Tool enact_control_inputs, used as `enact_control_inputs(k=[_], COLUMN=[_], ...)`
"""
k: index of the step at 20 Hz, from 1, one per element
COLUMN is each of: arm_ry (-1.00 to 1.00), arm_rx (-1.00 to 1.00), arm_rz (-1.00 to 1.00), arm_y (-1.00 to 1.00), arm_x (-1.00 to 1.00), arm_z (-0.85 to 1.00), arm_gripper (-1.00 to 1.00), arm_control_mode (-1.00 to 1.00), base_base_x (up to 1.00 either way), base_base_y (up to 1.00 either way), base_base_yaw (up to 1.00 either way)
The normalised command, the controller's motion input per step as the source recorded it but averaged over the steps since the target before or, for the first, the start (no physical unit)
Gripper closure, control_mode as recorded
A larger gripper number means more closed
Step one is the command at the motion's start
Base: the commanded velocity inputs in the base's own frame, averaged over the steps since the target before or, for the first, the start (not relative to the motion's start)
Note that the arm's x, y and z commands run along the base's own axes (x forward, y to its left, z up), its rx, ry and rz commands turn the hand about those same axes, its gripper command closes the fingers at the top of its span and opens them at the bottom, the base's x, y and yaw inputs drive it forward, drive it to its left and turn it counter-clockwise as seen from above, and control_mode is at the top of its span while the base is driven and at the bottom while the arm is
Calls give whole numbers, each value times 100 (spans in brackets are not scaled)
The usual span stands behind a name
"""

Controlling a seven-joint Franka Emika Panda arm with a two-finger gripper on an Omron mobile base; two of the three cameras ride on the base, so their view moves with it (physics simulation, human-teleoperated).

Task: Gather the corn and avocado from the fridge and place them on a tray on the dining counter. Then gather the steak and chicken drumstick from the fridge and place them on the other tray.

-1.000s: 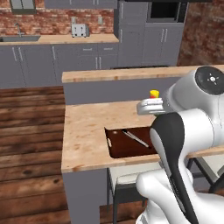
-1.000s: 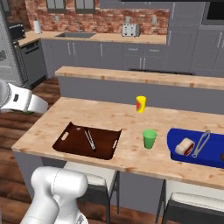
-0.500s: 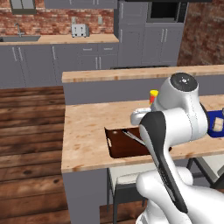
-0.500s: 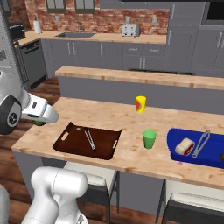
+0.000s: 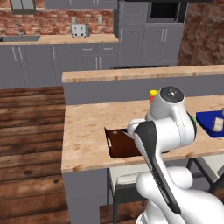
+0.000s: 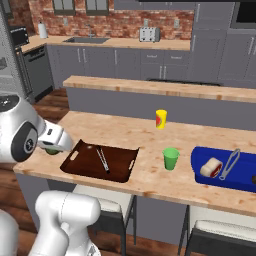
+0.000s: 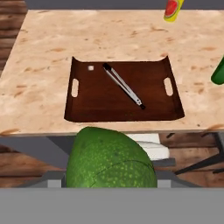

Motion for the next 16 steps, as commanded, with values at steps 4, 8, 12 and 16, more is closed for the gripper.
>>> enact_control_inputs(k=[4,8,12,16], arm_ry=[2,1,7,12], arm_rx=[0,1,2,0], arm_rz=[1,0,0,0], arm_y=[0,0,0,0], arm_x=[32,45,56,50], arm_z=[-46,-41,-25,-29], arm_gripper=[100,100,100,100], arm_control_mode=[-100,-100,-100,-100], base_base_x=[0,0,0,0], base_base_y=[0,0,0,0], base_base_yaw=[0,0,0,0])
